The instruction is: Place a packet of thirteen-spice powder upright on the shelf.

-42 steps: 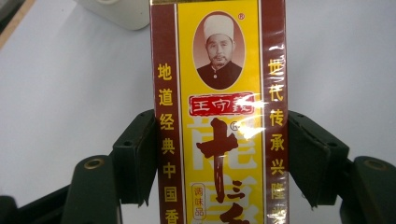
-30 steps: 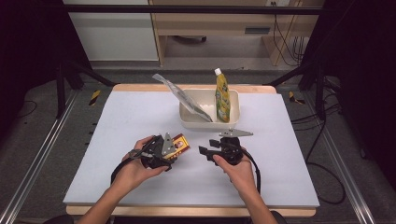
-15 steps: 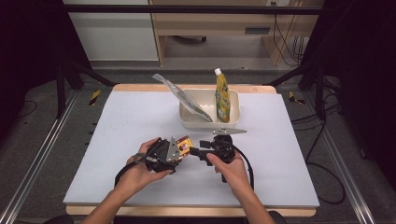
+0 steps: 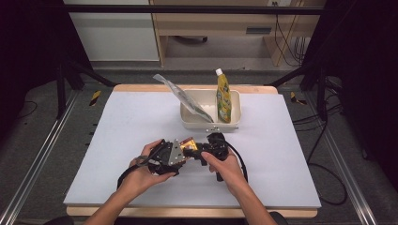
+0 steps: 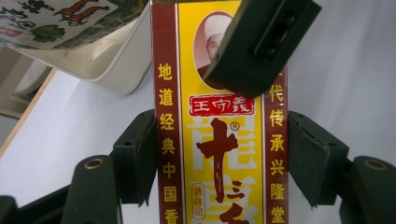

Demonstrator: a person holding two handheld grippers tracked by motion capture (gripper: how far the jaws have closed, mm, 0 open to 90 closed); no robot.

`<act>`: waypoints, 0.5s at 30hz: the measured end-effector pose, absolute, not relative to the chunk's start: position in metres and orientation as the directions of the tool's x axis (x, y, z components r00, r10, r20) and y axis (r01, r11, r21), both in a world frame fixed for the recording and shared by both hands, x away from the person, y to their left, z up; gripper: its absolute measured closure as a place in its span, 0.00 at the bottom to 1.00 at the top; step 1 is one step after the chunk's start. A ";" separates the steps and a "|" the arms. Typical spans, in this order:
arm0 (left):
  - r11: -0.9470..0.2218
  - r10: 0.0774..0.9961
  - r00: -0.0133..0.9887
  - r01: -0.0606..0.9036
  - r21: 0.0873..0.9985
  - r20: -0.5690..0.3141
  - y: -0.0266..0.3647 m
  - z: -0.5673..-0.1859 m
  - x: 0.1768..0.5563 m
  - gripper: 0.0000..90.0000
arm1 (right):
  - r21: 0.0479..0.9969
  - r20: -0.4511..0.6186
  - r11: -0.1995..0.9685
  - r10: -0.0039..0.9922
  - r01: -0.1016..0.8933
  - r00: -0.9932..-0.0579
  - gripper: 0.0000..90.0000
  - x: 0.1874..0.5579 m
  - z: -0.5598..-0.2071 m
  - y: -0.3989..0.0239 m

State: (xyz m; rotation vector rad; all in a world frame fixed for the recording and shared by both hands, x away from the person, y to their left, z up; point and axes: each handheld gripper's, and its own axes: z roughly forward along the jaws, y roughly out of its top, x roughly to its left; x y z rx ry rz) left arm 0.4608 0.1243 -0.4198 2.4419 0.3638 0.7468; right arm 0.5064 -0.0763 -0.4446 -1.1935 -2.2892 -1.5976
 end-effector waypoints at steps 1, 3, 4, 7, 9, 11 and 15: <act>-0.809 0.401 0.809 0.092 0.580 0.431 0.124 -0.420 0.461 0.36 | 0.750 0.492 0.139 0.536 0.647 -0.686 0.50 0.506 -0.445 -0.076; -0.807 0.403 0.807 0.092 0.583 0.431 0.125 -0.420 0.461 0.36 | 0.751 0.488 0.148 0.532 0.644 -0.692 0.54 0.505 -0.444 -0.075; -0.807 0.405 0.808 0.095 0.583 0.429 0.125 -0.421 0.461 0.36 | 0.754 0.484 0.149 0.533 0.640 -0.694 0.56 0.504 -0.444 -0.075; -0.802 0.409 0.809 0.098 0.590 0.422 0.127 -0.422 0.463 0.36 | 0.757 0.496 0.133 0.521 0.639 -0.695 0.63 0.504 -0.442 -0.077; -0.798 0.413 0.808 0.099 0.595 0.420 0.127 -0.422 0.463 0.36 | 0.760 0.505 0.120 0.510 0.639 -0.696 0.68 0.503 -0.440 -0.078; -0.791 0.418 0.809 0.100 0.603 0.414 0.127 -0.422 0.463 0.36 | 0.757 0.523 0.101 0.498 0.645 -0.692 0.72 0.503 -0.439 -0.080; -0.774 0.424 0.806 0.087 0.627 0.412 0.127 -0.423 0.463 0.35 | 0.754 0.529 0.081 0.514 0.652 -0.675 0.74 0.500 -0.435 -0.082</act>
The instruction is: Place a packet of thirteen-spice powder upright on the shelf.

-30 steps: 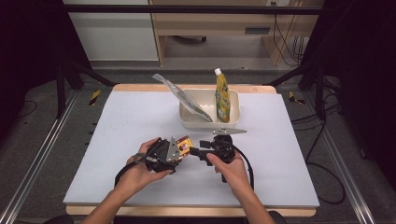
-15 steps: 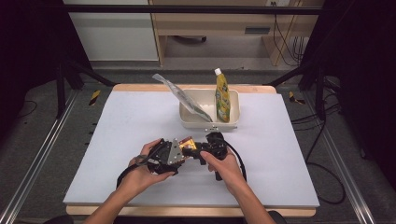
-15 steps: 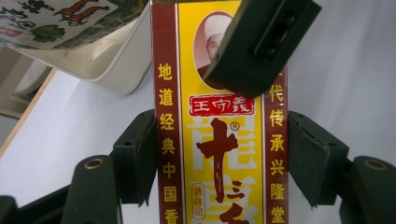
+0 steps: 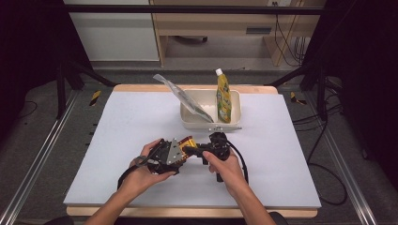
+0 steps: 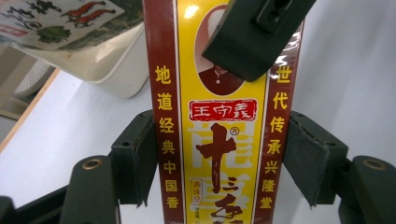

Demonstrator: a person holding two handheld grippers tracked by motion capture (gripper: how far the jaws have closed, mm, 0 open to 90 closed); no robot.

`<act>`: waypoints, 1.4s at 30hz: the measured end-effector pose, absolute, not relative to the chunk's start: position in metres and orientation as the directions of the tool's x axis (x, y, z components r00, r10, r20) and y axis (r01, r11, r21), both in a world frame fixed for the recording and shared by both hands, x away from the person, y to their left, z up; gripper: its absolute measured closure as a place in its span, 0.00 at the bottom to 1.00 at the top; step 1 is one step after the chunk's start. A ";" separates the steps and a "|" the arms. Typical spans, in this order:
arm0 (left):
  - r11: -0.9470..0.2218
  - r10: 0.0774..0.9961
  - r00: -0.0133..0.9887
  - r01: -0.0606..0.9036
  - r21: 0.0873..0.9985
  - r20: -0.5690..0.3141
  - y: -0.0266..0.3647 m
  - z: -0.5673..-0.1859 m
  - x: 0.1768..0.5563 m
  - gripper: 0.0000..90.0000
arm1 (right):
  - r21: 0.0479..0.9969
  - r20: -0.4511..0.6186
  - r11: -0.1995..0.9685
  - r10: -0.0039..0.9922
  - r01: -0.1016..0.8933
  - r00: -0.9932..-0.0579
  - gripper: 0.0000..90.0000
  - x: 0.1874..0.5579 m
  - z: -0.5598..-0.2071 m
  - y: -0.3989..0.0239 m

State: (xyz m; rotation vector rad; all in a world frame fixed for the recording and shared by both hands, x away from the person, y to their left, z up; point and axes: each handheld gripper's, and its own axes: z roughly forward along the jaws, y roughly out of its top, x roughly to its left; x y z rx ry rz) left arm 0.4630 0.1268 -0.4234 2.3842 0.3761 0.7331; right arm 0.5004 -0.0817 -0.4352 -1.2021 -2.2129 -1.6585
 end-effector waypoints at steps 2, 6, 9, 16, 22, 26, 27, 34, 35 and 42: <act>-0.768 0.435 0.811 0.108 0.631 0.391 0.128 -0.424 0.464 0.31 | 0.762 0.504 0.086 0.543 0.641 -0.672 0.75 0.498 -0.432 -0.084; -0.748 0.464 0.811 0.145 0.647 0.355 0.134 -0.424 0.468 0.22 | 0.775 0.456 0.085 0.611 0.626 -0.647 0.75 0.495 -0.426 -0.091; -0.718 0.512 0.796 0.190 0.670 0.323 0.147 -0.422 0.473 0.17 | 0.794 0.397 0.067 0.695 0.605 -0.599 0.75 0.492 -0.415 -0.109; -0.693 0.581 0.764 0.284 0.662 0.280 0.169 -0.428 0.481 0.10 | 0.799 0.330 0.059 0.789 0.599 -0.519 0.75 0.487 -0.401 -0.136; -0.671 0.635 0.719 0.334 0.662 0.280 0.194 -0.431 0.485 0.10 | 0.798 0.290 0.033 0.854 0.602 -0.431 0.75 0.490 -0.389 -0.175; -0.638 0.671 0.690 0.353 0.684 0.270 0.207 -0.429 0.485 0.10 | 0.792 0.260 0.031 0.887 0.609 -0.382 0.75 0.494 -0.379 -0.194; -0.638 0.671 0.690 0.353 0.684 0.270 0.207 -0.429 0.485 0.10 | 0.791 0.249 0.033 0.895 0.611 -0.371 0.75 0.495 -0.375 -0.198; -0.614 0.707 0.649 0.367 0.699 0.280 0.226 -0.430 0.479 0.11 | 0.791 0.170 0.064 0.932 0.609 -0.319 0.75 0.507 -0.342 -0.215; -0.615 0.708 0.647 0.369 0.697 0.282 0.230 -0.431 0.477 0.11 | 0.793 0.143 0.079 0.940 0.604 -0.310 0.75 0.514 -0.329 -0.217; -0.592 0.736 0.624 0.405 0.697 0.263 0.248 -0.436 0.474 0.10 | 0.809 0.065 0.113 0.958 0.576 -0.280 0.75 0.543 -0.287 -0.214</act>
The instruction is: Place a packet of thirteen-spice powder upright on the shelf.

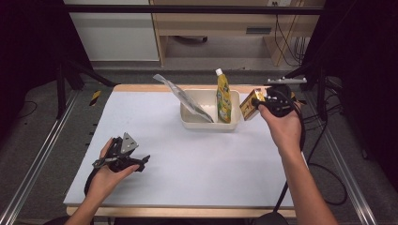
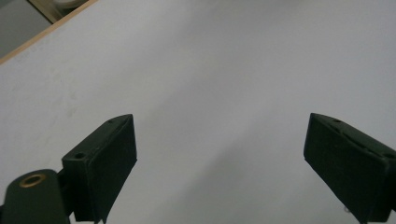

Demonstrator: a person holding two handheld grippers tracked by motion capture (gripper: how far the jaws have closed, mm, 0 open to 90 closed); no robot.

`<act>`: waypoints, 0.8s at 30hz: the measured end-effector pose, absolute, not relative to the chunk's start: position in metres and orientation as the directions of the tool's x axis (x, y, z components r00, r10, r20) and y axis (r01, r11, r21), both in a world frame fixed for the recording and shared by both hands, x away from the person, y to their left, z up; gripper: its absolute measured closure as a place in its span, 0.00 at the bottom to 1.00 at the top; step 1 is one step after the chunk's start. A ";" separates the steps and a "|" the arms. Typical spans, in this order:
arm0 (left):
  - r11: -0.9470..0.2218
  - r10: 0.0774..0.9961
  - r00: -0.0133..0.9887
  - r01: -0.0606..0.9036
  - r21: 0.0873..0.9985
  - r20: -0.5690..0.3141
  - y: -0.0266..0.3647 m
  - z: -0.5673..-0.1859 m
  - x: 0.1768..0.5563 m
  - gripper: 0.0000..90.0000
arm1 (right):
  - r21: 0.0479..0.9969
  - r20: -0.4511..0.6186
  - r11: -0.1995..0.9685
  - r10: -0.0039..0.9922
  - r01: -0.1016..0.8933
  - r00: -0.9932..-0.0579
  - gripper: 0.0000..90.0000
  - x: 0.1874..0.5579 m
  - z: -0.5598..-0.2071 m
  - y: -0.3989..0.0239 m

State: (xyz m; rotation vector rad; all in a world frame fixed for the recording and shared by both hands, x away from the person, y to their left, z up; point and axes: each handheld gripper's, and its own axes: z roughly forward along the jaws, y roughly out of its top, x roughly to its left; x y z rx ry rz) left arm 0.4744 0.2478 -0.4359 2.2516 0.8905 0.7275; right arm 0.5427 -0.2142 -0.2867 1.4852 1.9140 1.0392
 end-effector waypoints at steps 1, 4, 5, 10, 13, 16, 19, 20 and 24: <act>-0.592 0.736 0.624 0.405 0.697 0.263 0.248 -0.436 0.474 0.10 | 0.809 0.065 0.113 0.958 0.576 -0.280 0.75 0.543 -0.287 -0.214; -0.584 0.741 0.620 0.403 0.704 0.259 0.249 -0.436 0.474 0.10 | 0.810 0.034 0.133 0.961 0.571 -0.273 0.75 0.563 -0.273 -0.203; -0.585 0.740 0.619 0.403 0.704 0.261 0.249 -0.436 0.474 0.10 | 0.808 0.030 0.137 0.962 0.573 -0.272 0.75 0.568 -0.271 -0.199; -0.584 0.743 0.619 0.410 0.701 0.257 0.250 -0.437 0.474 0.11 | 0.792 0.012 0.158 0.962 0.590 -0.274 0.75 0.591 -0.274 -0.180; -0.586 0.741 0.620 0.410 0.699 0.258 0.250 -0.437 0.474 0.11 | 0.783 0.007 0.162 0.963 0.601 -0.269 0.75 0.600 -0.279 -0.174; -0.592 0.734 0.625 0.399 0.700 0.265 0.249 -0.438 0.474 0.11 | 0.764 0.008 0.153 0.969 0.627 -0.246 0.75 0.613 -0.289 -0.166; -0.595 0.731 0.629 0.398 0.698 0.264 0.248 -0.438 0.474 0.11 | 0.751 0.011 0.141 0.974 0.645 -0.226 0.75 0.620 -0.298 -0.163; -0.597 0.729 0.632 0.399 0.696 0.263 0.247 -0.439 0.474 0.11 | 0.749 0.008 0.142 0.975 0.647 -0.223 0.75 0.622 -0.300 -0.163; -0.604 0.723 0.639 0.399 0.690 0.262 0.246 -0.440 0.474 0.11 | 0.735 0.011 0.125 0.980 0.667 -0.197 0.75 0.627 -0.308 -0.162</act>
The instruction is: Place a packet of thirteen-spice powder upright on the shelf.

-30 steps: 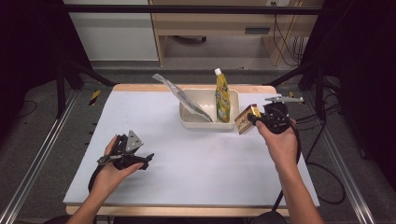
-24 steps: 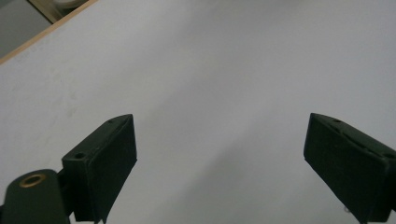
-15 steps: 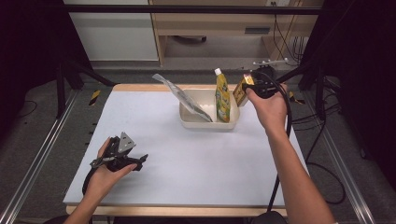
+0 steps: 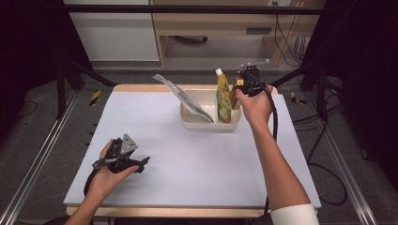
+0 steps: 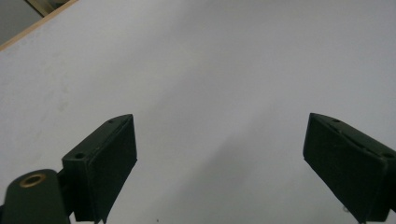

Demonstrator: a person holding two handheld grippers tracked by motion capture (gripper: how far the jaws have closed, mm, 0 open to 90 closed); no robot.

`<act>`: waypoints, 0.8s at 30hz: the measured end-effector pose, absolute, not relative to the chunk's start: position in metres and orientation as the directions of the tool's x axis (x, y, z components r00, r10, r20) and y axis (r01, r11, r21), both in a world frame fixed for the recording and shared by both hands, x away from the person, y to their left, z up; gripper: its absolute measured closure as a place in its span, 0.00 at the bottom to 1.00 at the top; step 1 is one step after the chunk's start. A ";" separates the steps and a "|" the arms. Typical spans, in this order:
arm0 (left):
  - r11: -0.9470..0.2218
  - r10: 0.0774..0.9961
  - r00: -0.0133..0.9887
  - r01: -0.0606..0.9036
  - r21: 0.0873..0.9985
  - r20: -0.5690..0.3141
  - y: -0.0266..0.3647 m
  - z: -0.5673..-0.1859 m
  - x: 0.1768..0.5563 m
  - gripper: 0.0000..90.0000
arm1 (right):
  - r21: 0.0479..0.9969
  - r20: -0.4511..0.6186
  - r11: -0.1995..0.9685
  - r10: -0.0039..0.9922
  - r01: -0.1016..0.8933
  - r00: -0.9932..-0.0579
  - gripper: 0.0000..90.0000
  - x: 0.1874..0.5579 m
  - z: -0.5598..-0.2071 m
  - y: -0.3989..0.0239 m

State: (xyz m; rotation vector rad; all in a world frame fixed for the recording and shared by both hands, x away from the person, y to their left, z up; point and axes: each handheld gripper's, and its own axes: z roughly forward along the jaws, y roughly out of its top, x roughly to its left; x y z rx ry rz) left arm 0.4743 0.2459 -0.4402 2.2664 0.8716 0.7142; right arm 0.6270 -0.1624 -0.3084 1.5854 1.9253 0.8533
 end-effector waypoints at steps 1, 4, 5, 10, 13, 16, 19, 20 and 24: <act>-0.604 0.723 0.639 0.399 0.690 0.262 0.246 -0.440 0.474 0.11 | 0.735 0.011 0.125 0.980 0.667 -0.197 0.75 0.627 -0.308 -0.162; -0.598 0.726 0.641 0.411 0.688 0.249 0.244 -0.441 0.474 0.11 | 0.723 0.004 0.121 0.984 0.680 -0.178 0.75 0.631 -0.316 -0.162; -0.598 0.726 0.641 0.411 0.688 0.249 0.244 -0.441 0.474 0.11 | 0.723 0.004 0.121 0.984 0.680 -0.178 0.75 0.631 -0.316 -0.162; -0.604 0.723 0.641 0.403 0.688 0.259 0.244 -0.441 0.474 0.11 | 0.699 -0.001 0.115 0.987 0.706 -0.161 0.75 0.635 -0.328 -0.160; -0.602 0.724 0.640 0.403 0.689 0.259 0.243 -0.441 0.473 0.11 | 0.706 -0.002 0.105 0.989 0.701 -0.147 0.75 0.637 -0.334 -0.159; -0.599 0.726 0.641 0.412 0.687 0.249 0.243 -0.441 0.473 0.11 | 0.705 -0.005 0.102 0.990 0.702 -0.139 0.75 0.637 -0.336 -0.159; -0.599 0.725 0.643 0.410 0.688 0.248 0.242 -0.441 0.473 0.11 | 0.692 -0.007 0.093 0.993 0.716 -0.122 0.75 0.636 -0.336 -0.158; -0.604 0.722 0.645 0.408 0.685 0.252 0.242 -0.441 0.473 0.11 | 0.688 -0.009 0.093 0.993 0.720 -0.120 0.75 0.636 -0.336 -0.158; -0.607 0.719 0.646 0.405 0.684 0.256 0.242 -0.440 0.472 0.11 | 0.662 -0.017 0.096 0.993 0.743 -0.113 0.75 0.635 -0.339 -0.154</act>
